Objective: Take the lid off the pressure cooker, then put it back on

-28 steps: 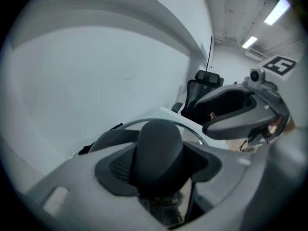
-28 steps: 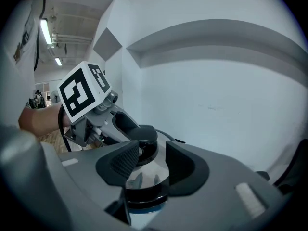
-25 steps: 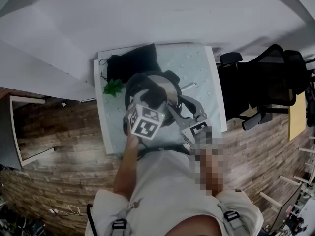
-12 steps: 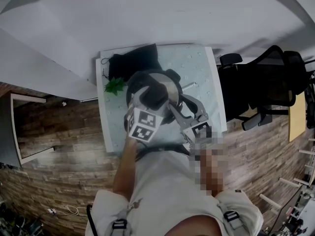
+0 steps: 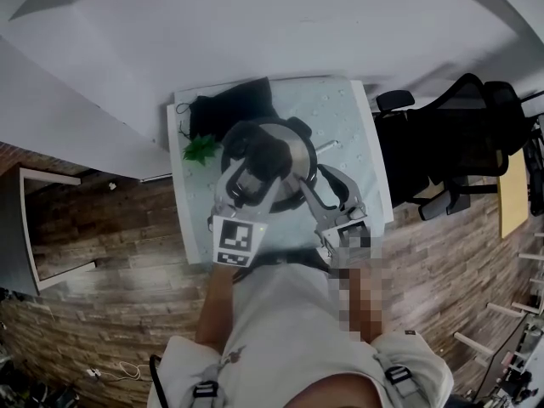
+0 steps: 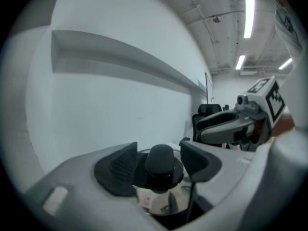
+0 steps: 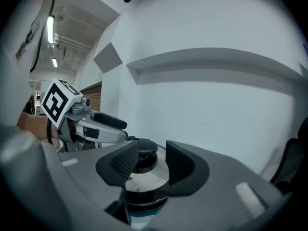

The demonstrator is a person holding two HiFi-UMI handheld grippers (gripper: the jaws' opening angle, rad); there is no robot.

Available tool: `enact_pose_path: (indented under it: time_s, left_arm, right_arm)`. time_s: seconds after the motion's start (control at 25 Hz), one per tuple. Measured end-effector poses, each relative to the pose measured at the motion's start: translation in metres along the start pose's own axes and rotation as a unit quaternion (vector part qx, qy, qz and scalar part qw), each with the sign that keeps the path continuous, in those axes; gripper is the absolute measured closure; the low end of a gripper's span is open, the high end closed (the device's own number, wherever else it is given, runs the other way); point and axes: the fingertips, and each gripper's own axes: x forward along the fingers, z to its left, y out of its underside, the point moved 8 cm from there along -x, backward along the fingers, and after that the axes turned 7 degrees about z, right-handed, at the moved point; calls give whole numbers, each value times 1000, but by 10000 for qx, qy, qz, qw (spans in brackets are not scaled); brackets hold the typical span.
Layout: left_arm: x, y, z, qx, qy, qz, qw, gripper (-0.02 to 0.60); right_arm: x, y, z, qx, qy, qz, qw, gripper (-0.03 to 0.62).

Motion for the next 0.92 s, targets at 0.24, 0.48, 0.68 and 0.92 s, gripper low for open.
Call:
enact_pose_path:
  time_s: [0.24,0.48,0.68,0.92]
  left_arm:
    - [-22,7,-4,10,19,-208,9998,325]
    - [-30,9,-11,0,-72,-302,9995,333]
    - [-34,3,-25,37,-400,-440,9982,338]
    - [-38,0,-41,223,-648,-424,9968,345]
  right_arm:
    - [-8,4,13,59,187,-74,9998,416]
    - [-17,3,19,1,211,-164,9996,416]
    - [-25,6,14,16,232,-283,9993,416]
    - [-39,12,8,91,185,-420,9989,416]
